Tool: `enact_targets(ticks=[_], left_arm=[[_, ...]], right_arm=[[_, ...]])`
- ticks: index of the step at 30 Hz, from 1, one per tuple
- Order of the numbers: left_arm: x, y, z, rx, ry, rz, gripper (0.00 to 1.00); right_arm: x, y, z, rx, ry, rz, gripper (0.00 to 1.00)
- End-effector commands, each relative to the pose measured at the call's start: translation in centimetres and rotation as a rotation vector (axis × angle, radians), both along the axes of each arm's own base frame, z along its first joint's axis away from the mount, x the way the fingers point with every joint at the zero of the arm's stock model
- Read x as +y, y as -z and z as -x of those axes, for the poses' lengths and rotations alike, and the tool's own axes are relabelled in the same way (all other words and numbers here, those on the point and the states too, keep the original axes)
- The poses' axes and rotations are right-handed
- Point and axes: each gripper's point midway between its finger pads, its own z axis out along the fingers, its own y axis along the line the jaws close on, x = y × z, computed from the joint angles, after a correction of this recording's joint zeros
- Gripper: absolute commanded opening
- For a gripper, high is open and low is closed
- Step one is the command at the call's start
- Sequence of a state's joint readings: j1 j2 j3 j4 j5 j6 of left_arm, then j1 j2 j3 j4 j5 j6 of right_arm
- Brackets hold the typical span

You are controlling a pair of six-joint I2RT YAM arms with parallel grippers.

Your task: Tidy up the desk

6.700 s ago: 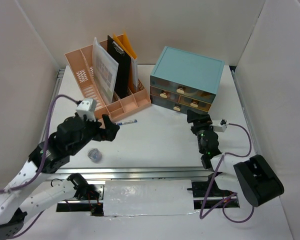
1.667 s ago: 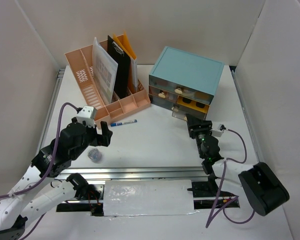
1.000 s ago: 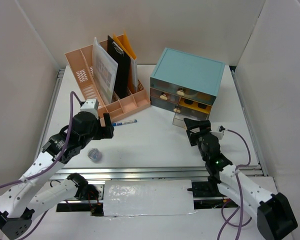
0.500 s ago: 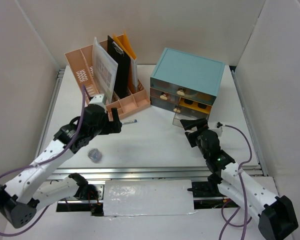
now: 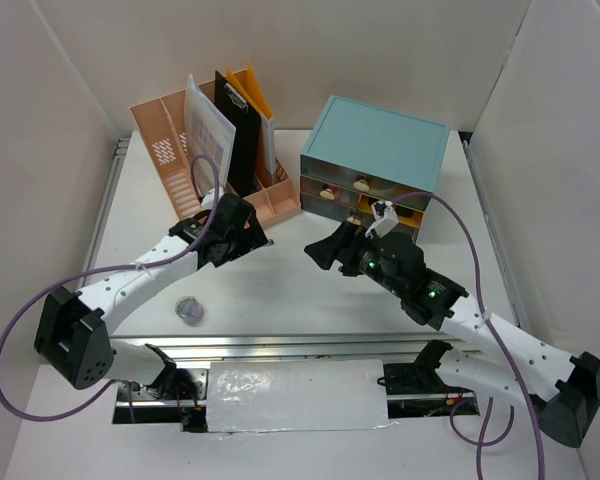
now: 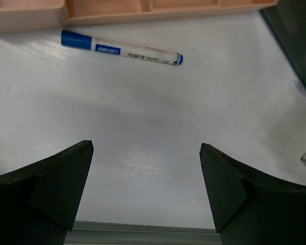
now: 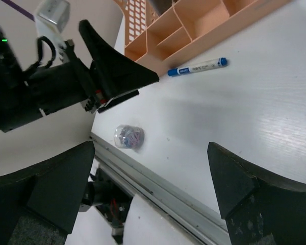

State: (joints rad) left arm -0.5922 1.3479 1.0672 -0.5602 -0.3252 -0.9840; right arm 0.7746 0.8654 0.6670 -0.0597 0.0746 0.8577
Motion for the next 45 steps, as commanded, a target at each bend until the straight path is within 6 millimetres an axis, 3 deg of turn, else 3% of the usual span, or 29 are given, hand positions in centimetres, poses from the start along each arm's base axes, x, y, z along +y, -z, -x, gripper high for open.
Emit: enact_targets(ticks=[1, 4, 6, 11, 23, 31, 33, 37, 41, 44, 45], left_arm=[[1.0, 0.5, -0.8, 0.027, -0.347, 0.088, 0.99], [2.0, 2.0, -1.4, 0.057, -0.533, 0.075, 0.99], [1.5, 2.8, -2.9, 0.045, -0.564, 0.064, 1.00], [1.1, 5.1, -4.2, 0.106, -0.659, 0.006, 1.00], [0.2, 10.1, -6.3, 0.196, -0.762, -0.075, 0.98], [0.6, 12.9, -6.7, 0.246, -0.776, -0.099, 0.96], [0.4, 13.5, -6.7, 0.256, -0.766, -0.100, 0.90], [0.5, 13.9, -5.6, 0.270, -0.757, -0.072, 0.40], [-0.5, 12.8, -4.4, 0.257, -0.716, -0.017, 0.17], [-3.1, 10.1, -2.7, 0.192, -0.609, 0.025, 0.00], [-3.9, 10.1, -2.2, 0.180, -0.580, 0.014, 0.00]], right_arm=[[-1.8, -2.2, 0.1, -0.106, 0.027, 0.096, 1.00], [-3.5, -4.1, 0.5, -0.154, 0.065, 0.103, 1.00], [-4.6, -5.4, 1.1, -0.189, 0.085, 0.100, 1.00], [-6.8, -7.6, 2.6, -0.247, 0.107, 0.085, 1.00], [-11.1, -9.9, 5.6, -0.340, 0.167, 0.017, 1.00], [-12.1, -10.6, 6.6, -0.378, 0.172, -0.032, 1.00], [-12.3, -10.5, 6.7, -0.377, 0.173, -0.028, 1.00], [-12.6, -10.6, 6.7, -0.379, 0.190, -0.033, 1.00], [-12.7, -10.8, 6.7, -0.382, 0.191, -0.042, 1.00], [-12.8, -11.1, 6.7, -0.388, 0.199, -0.044, 1.00], [-12.9, -11.2, 6.6, -0.392, 0.206, -0.043, 1.00]])
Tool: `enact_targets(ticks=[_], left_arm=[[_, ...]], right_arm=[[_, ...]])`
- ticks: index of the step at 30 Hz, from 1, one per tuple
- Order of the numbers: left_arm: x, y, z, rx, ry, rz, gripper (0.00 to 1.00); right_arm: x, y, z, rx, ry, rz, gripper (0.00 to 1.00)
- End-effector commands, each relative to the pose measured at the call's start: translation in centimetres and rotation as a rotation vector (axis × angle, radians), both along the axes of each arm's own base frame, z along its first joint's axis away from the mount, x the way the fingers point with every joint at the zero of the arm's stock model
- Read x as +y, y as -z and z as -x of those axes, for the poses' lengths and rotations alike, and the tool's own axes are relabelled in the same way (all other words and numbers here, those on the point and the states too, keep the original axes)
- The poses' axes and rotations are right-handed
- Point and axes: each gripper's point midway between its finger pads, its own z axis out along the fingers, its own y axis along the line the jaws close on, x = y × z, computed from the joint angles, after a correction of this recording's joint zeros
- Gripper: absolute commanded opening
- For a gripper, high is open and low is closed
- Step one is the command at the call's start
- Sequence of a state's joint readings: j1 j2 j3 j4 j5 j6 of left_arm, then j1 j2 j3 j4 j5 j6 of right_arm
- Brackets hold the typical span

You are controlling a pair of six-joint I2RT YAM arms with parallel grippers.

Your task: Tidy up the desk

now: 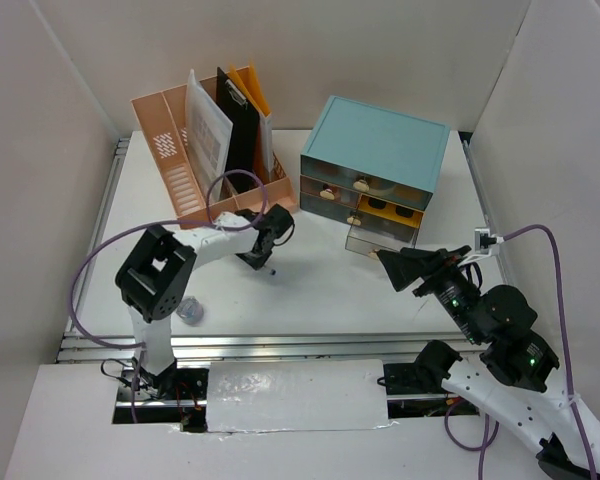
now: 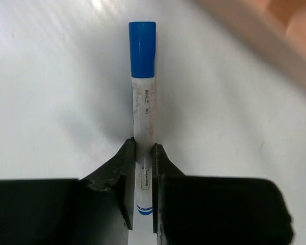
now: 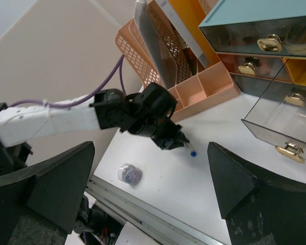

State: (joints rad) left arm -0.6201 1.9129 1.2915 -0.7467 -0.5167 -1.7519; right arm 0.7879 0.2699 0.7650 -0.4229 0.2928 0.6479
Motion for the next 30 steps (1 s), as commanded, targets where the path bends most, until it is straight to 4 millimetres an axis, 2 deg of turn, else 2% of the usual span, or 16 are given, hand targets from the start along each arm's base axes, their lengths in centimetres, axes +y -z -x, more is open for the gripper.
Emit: enact_targets(ticks=[1, 3, 6, 8, 9, 10, 12, 14, 18, 21, 22, 23, 25, 26, 28, 30], left_arm=[[-4.1, -4.0, 1.6, -0.111, 0.139, 0.053, 0.00], [-5.2, -5.8, 2.5, -0.169, 0.175, 0.039, 0.00], [-8.6, -9.9, 3.9, -0.272, 0.293, 0.058, 0.00], [-9.8, -12.3, 4.2, -0.337, 0.341, 0.044, 0.00], [-11.6, -14.6, 4.7, -0.382, 0.399, 0.056, 0.00], [-12.3, -16.0, 4.5, -0.429, 0.426, 0.041, 0.00], [-15.6, -19.5, 4.4, -0.528, 0.556, 0.058, 0.00], [-18.1, -21.7, 3.9, -0.601, 0.686, 0.075, 0.00], [-20.5, -24.9, 3.4, -0.688, 0.642, 0.199, 0.00], [-22.6, -25.9, 3.3, -0.744, 0.692, 0.268, 0.00], [-24.7, -28.8, 2.7, -0.865, 0.714, 0.354, 0.00], [-25.7, -29.5, 2.9, -0.901, 0.786, 0.357, 0.00], [-27.1, -30.6, 2.3, -0.912, 0.752, 0.402, 0.00], [-27.5, -28.8, 1.6, -0.874, 0.732, 0.370, 0.00], [-28.0, -28.8, 1.2, -0.857, 0.703, 0.377, 0.00], [-29.0, -27.3, 0.7, -0.848, 0.699, 0.380, 0.02]], right_arm=[[-0.8, -1.0, 0.0, -0.027, 0.031, 0.000, 1.00], [-1.2, -1.5, 0.0, -0.034, 0.045, 0.002, 1.00], [-1.6, -2.2, 0.0, -0.043, 0.064, 0.000, 1.00], [-1.9, -2.4, -0.1, -0.043, 0.077, 0.004, 1.00], [-1.9, -2.6, -0.2, -0.042, 0.082, 0.009, 1.00], [-2.1, -2.6, -0.3, -0.039, 0.091, 0.017, 1.00], [-2.2, -2.9, -0.3, -0.037, 0.099, 0.025, 1.00], [-2.5, -3.1, -0.3, -0.039, 0.110, 0.030, 1.00], [-3.3, -3.6, -0.2, -0.045, 0.136, 0.023, 1.00], [-4.1, -3.8, -0.1, -0.043, 0.164, 0.025, 1.00], [-4.2, -3.6, 0.0, -0.038, 0.167, 0.033, 1.00], [-4.6, -4.0, 0.2, -0.043, 0.175, 0.027, 1.00], [-5.1, -4.0, 0.4, -0.040, 0.183, 0.027, 1.00], [-5.3, -4.1, 0.5, -0.041, 0.190, 0.026, 1.00], [-5.7, -4.0, 0.8, -0.041, 0.195, 0.022, 1.00], [-6.1, -4.1, 1.1, -0.047, 0.201, 0.012, 1.00]])
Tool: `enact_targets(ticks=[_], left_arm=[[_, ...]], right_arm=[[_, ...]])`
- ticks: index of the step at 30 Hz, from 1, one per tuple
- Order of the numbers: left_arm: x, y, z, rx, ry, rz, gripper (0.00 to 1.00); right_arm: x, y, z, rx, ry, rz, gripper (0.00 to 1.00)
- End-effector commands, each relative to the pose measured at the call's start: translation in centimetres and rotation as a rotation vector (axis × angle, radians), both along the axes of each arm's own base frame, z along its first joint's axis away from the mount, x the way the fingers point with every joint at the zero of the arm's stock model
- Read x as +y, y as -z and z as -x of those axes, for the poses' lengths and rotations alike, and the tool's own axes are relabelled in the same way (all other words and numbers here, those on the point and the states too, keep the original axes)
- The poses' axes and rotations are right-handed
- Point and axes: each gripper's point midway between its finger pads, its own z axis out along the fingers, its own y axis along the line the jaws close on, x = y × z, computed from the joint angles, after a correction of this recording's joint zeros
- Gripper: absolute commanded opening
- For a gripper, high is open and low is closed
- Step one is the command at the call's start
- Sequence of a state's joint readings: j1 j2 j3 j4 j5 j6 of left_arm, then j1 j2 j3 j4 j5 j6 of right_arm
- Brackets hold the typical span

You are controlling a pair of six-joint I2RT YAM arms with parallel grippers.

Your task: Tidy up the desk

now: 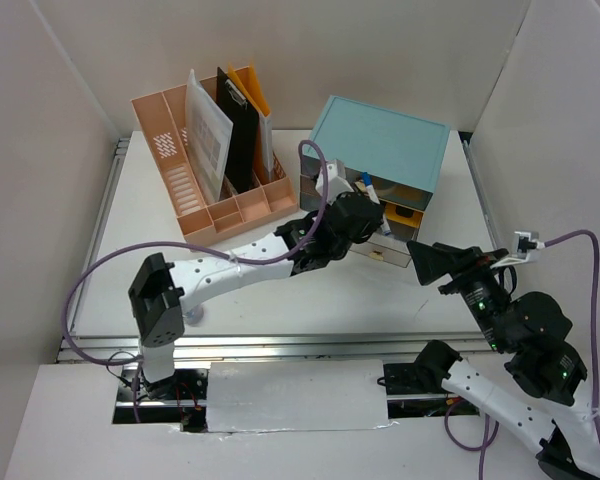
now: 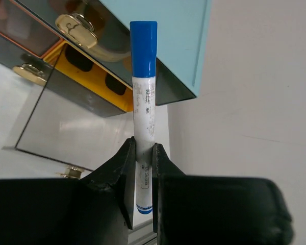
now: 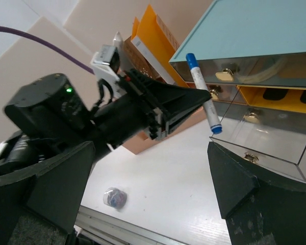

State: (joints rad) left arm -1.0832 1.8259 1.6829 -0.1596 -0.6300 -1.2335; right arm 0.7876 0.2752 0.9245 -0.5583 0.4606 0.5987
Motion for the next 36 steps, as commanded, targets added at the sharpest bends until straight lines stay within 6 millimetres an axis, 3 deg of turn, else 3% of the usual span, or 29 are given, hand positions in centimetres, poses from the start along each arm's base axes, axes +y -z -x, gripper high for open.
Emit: enact_targets(ticks=[1, 2, 4, 5, 7, 8, 10, 12, 14, 17, 21, 24, 27, 28, 30, 31, 33, 34, 35, 36], left_arm=[[-2.0, -0.6, -1.1, -0.025, -0.011, 0.079, 0.05], [-2.7, 0.4, -1.3, -0.010, 0.001, 0.079, 0.09], [-3.5, 0.6, -1.6, 0.002, 0.002, 0.107, 0.11], [-4.1, 1.9, -1.8, 0.017, 0.001, 0.092, 0.14], [-4.6, 2.1, -2.3, 0.028, -0.005, 0.106, 0.16], [-5.6, 3.5, -3.0, 0.033, 0.006, 0.109, 0.21], [-5.8, 3.5, -3.4, 0.037, 0.008, 0.120, 0.24], [-6.1, 4.9, -4.0, 0.057, 0.007, 0.099, 0.43], [-6.1, 5.3, -4.8, 0.062, 0.008, 0.095, 0.79], [-6.1, 4.3, -5.1, 0.052, 0.026, 0.097, 0.99], [-5.3, 2.4, -4.4, 0.030, 0.042, 0.111, 0.99], [-4.1, -0.3, -3.6, -0.008, 0.054, 0.100, 0.99], [-1.3, -3.5, -2.7, -0.080, 0.002, 0.011, 1.00], [0.1, -5.9, -2.1, -0.109, -0.020, 0.010, 0.99], [3.4, -6.3, -2.1, -0.121, -0.092, -0.098, 1.00], [5.6, -7.6, -1.9, -0.131, -0.130, -0.120, 1.00], [10.2, -6.0, -2.2, -0.095, -0.217, -0.267, 0.99], [12.4, -6.9, -1.8, -0.094, -0.235, -0.284, 0.99], [15.8, -6.0, -1.9, -0.068, -0.254, -0.360, 0.99], [16.7, -4.3, -2.3, -0.046, -0.243, -0.428, 1.00]], right_arm=[[-1.5, -1.0, 0.8, -0.027, 0.028, -0.011, 1.00], [-1.6, -1.0, 0.9, -0.027, 0.028, -0.012, 1.00], [-1.8, -0.9, 1.0, -0.026, 0.029, -0.011, 1.00], [-1.8, -0.9, 1.1, -0.026, 0.029, -0.011, 1.00], [-2.0, -0.9, 1.2, -0.026, 0.031, -0.011, 1.00], [-2.2, -1.0, 1.4, -0.029, 0.031, -0.012, 1.00], [-2.3, -0.9, 1.5, -0.031, 0.032, -0.014, 1.00], [-2.4, -0.9, 1.5, -0.032, 0.034, -0.015, 1.00], [-2.6, -0.8, 1.7, -0.038, 0.034, -0.017, 1.00], [-2.6, -0.5, 1.6, -0.032, 0.038, -0.010, 1.00], [-1.9, -0.1, 1.0, -0.022, 0.038, 0.002, 1.00], [-1.6, 0.8, -0.2, 0.017, 0.074, 0.016, 1.00], [-1.5, 2.6, -1.9, 0.066, 0.153, 0.016, 1.00], [-1.4, 3.1, -2.4, 0.072, 0.167, 0.016, 1.00], [-0.4, 4.7, -3.8, 0.102, 0.192, 0.042, 0.97], [0.0, 5.5, -4.2, 0.125, 0.191, 0.057, 0.94], [2.0, 7.0, -5.2, 0.163, 0.158, 0.055, 0.79], [2.8, 7.6, -5.5, 0.173, 0.137, 0.050, 0.69], [4.1, 9.1, -6.2, 0.198, 0.111, 0.054, 0.28], [4.6, 9.9, -6.6, 0.213, 0.112, 0.051, 0.13]])
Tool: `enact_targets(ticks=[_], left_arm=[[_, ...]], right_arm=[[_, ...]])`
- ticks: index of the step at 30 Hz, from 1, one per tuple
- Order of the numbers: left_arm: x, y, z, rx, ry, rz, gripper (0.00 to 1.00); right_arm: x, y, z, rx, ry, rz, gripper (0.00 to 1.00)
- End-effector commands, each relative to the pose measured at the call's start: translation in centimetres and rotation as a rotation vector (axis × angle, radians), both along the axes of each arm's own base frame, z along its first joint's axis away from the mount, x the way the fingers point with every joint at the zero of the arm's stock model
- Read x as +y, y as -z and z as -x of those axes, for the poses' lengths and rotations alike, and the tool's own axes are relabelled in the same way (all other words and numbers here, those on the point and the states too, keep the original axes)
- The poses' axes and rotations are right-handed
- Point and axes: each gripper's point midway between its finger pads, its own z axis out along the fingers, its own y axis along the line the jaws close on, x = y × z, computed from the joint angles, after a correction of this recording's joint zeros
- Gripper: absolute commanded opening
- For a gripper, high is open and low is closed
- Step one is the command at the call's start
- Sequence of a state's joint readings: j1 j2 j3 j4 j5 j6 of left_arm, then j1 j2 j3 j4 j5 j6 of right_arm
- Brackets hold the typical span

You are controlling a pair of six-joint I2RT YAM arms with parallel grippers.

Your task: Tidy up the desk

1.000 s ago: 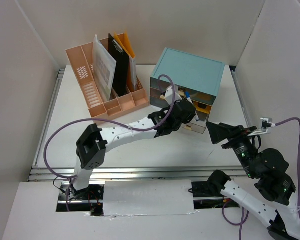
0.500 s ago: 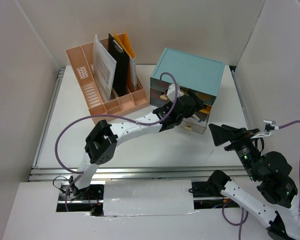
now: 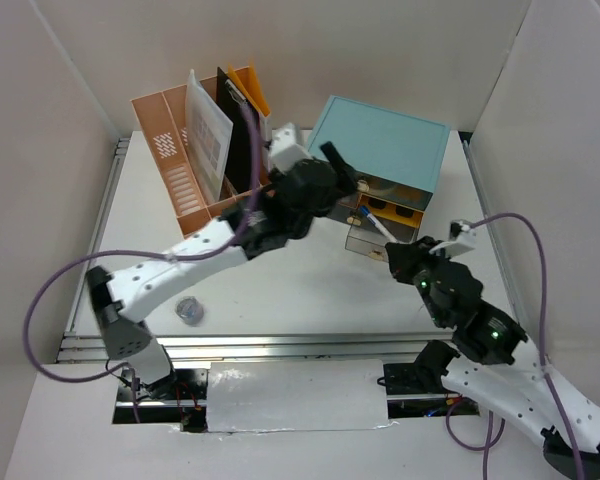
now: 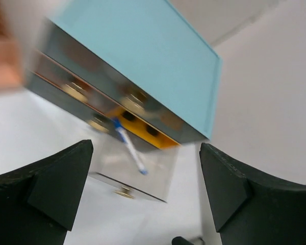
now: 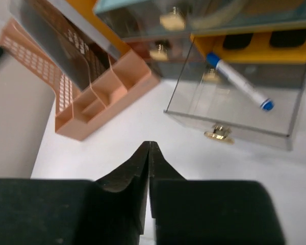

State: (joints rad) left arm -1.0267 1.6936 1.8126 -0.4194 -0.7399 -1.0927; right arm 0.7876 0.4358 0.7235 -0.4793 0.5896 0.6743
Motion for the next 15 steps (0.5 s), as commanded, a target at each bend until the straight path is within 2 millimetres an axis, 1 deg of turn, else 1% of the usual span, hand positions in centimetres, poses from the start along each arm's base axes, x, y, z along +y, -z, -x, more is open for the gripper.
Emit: enact_targets(ticks=[1, 2, 3, 4, 5, 6, 7, 8, 9, 10, 11, 12, 13, 14, 15], left_arm=[[10.3, 1.9, -0.8, 0.036, -0.122, -0.289, 1.00], [11.3, 2.6, -1.0, 0.047, -0.091, -0.332, 0.99], [13.6, 4.3, -1.4, 0.083, -0.070, -0.431, 0.99], [14.1, 4.5, -0.7, 0.098, -0.007, -0.448, 0.99], [15.1, 5.2, -0.5, 0.114, 0.018, -0.512, 1.00], [17.2, 6.4, 0.4, 0.165, 0.000, -0.579, 0.99], [18.4, 7.0, 1.0, 0.190, -0.014, -0.620, 0.99], [19.4, 7.5, 1.6, 0.209, -0.021, -0.650, 0.99], [20.7, 9.0, 2.7, 0.252, -0.024, -0.701, 0.99], [21.8, 8.6, 3.5, 0.244, -0.042, -0.704, 0.99], [22.6, 9.8, 4.3, 0.267, -0.034, -0.734, 1.00], [23.5, 9.3, 5.2, 0.256, -0.033, -0.717, 1.00], [23.8, 9.4, 5.8, 0.256, -0.023, -0.713, 1.00], [24.5, 9.6, 6.8, 0.249, -0.007, -0.705, 0.99], [24.4, 9.7, 7.0, 0.235, 0.014, -0.694, 1.00]], right_arm=[[3.2, 1.3, -1.5, 0.019, -0.045, -0.097, 0.00], [4.2, 3.0, -2.1, 0.066, -0.057, -0.070, 0.00], [4.9, 3.8, -2.5, 0.086, -0.064, -0.069, 0.00], [5.4, 4.7, -2.9, 0.120, -0.062, -0.076, 0.00], [5.9, 6.4, -3.6, 0.176, -0.053, -0.047, 0.00], [5.8, 7.2, -4.2, 0.210, -0.029, -0.066, 0.00], [5.8, 8.1, -4.6, 0.244, -0.022, -0.067, 0.00], [5.9, 9.5, -4.9, 0.278, -0.019, -0.064, 0.00], [5.8, 10.2, -5.2, 0.291, -0.015, -0.074, 0.00], [5.4, 11.1, -5.6, 0.320, 0.000, -0.099, 0.00], [5.1, 11.9, -5.7, 0.328, 0.010, -0.102, 0.00], [4.2, 12.4, -6.0, 0.334, 0.060, -0.104, 0.00], [3.9, 12.5, -6.1, 0.330, 0.078, -0.102, 0.00], [3.6, 12.5, -6.3, 0.323, 0.093, -0.095, 0.00], [3.2, 12.5, -6.5, 0.319, 0.110, -0.090, 0.00]])
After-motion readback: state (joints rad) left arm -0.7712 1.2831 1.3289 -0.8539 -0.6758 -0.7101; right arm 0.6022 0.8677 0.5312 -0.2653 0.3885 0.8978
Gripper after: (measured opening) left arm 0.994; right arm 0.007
